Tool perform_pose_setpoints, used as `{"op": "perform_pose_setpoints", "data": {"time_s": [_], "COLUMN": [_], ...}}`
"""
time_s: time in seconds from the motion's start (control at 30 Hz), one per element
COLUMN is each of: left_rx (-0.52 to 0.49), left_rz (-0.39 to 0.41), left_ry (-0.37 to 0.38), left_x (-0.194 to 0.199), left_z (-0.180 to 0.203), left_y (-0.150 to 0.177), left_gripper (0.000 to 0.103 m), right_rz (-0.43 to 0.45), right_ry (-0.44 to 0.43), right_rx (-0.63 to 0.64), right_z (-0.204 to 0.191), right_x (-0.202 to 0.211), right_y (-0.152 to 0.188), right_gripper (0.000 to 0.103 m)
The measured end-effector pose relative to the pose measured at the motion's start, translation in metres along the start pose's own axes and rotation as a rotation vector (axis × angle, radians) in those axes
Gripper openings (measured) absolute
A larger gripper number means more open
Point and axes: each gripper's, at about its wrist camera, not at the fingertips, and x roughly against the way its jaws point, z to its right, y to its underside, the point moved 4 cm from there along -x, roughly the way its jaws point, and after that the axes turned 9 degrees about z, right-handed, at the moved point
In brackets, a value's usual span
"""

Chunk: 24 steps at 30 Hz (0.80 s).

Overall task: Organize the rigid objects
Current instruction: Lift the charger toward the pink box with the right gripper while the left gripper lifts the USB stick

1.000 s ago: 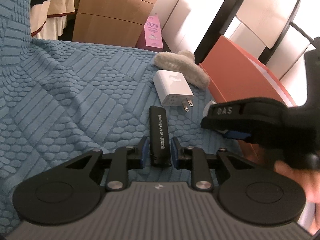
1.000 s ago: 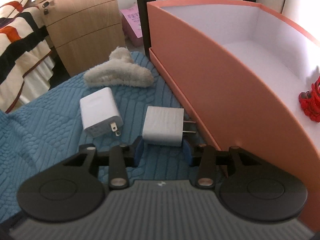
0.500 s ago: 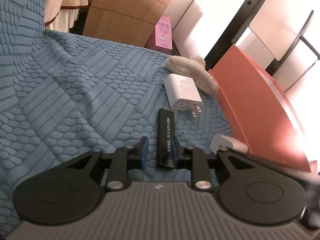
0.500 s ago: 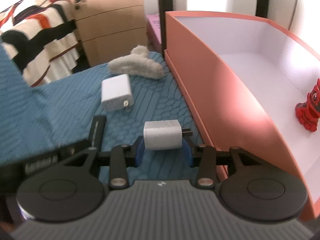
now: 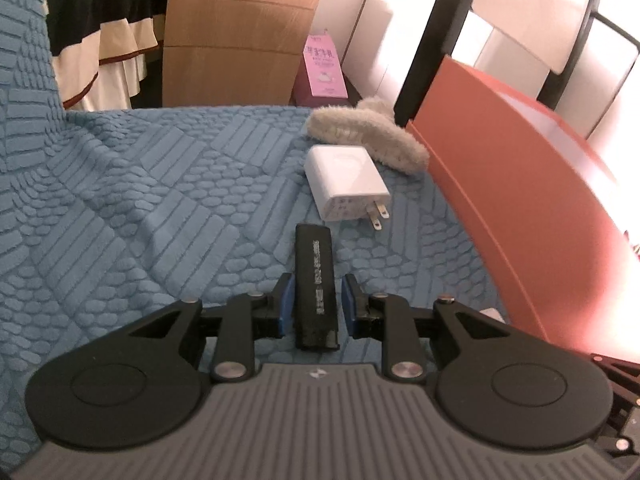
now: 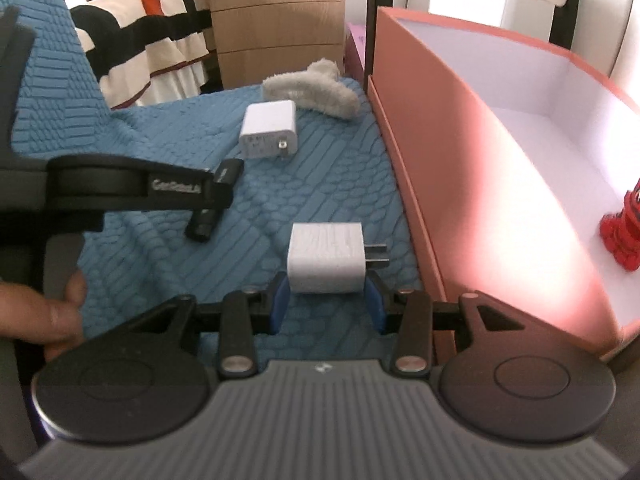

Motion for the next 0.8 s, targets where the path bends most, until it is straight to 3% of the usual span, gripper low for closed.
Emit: {"op": "perform_pose_setpoints", "data": {"time_s": [0.2, 0.47, 0.63, 0.8], "left_rx": [-0.089, -0.058, -0.025, 0.016], "left_rz": [-0.008, -0.044, -0.052, -0.054], "left_ry": [-0.054, -0.058, -0.046, -0.05], "left_x": [-0.002, 0.007, 0.015, 0.02], "left_z": [0.01, 0.008, 0.004, -0.004], "left_y": [0.003, 0.005, 0.005, 0.003], "left_gripper": [0.029, 0.027, 0.027, 0.027], "right_rz": [-0.012, -0.002, 0.011, 0.048], "right_ry": [-0.017, -0.025, -0.027, -0.015], "right_rx": [0.004, 0.005, 0.034, 0.05], "right_z": [0.002, 0.002, -0.003, -0.007], "right_x": [-0.001, 0.0, 0.001, 0.0], "right_y": [0.007, 0.005, 0.005, 0.002], "right_gripper": [0.043, 0.044, 0.055, 0.058]}}
